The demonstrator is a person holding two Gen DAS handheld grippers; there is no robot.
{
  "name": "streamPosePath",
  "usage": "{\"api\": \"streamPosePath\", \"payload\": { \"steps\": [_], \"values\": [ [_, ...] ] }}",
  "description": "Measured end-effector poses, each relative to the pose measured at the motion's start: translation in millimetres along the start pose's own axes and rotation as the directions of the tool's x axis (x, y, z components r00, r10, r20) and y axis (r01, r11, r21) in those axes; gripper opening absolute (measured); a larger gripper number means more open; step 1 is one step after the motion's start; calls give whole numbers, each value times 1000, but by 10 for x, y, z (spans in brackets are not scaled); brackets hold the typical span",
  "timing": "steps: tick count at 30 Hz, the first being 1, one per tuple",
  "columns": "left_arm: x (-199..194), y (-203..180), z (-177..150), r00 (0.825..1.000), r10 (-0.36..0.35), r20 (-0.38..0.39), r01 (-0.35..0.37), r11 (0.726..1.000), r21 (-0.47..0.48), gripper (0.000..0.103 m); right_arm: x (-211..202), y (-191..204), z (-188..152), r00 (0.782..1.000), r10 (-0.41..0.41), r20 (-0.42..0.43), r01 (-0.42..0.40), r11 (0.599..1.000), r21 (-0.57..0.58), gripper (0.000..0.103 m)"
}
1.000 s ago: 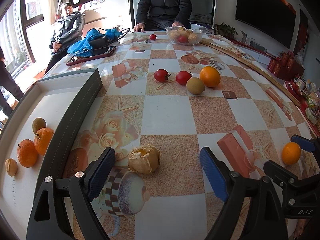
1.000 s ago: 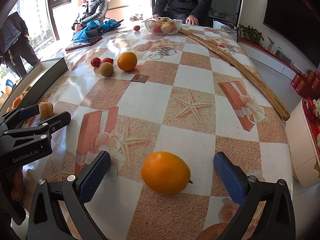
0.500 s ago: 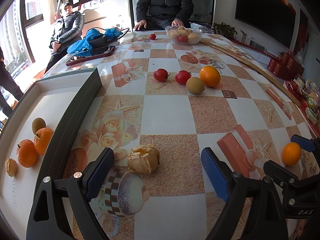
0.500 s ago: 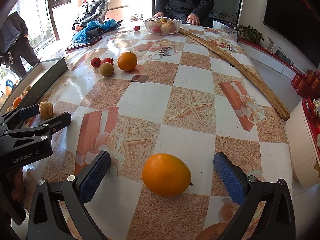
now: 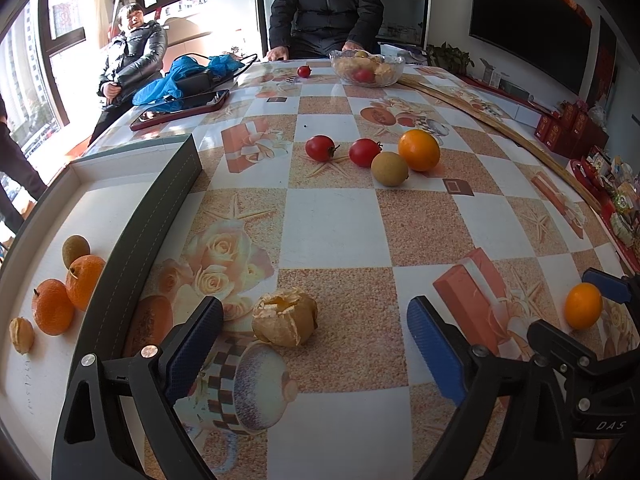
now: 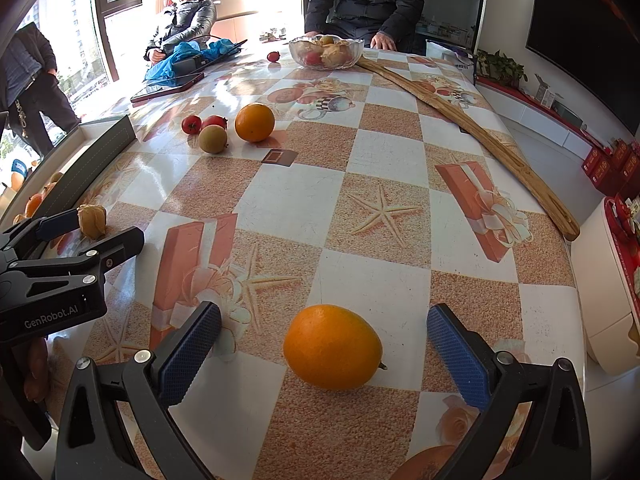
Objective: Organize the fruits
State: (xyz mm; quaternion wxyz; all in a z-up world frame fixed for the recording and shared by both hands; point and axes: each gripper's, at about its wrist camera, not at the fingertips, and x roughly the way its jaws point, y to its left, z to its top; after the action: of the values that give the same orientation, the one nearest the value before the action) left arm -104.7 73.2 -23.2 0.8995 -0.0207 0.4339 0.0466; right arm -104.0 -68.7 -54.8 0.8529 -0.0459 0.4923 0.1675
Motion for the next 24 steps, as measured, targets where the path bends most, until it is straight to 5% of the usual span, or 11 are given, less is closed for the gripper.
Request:
{"api": "streamPosePath", "payload": {
  "steps": [24],
  "values": [
    [49,-28,2,1000,-9,-22,10,1000,8,102,-2,-2,-2,1000,1,1,-1,1000,0,103]
  ]
}}
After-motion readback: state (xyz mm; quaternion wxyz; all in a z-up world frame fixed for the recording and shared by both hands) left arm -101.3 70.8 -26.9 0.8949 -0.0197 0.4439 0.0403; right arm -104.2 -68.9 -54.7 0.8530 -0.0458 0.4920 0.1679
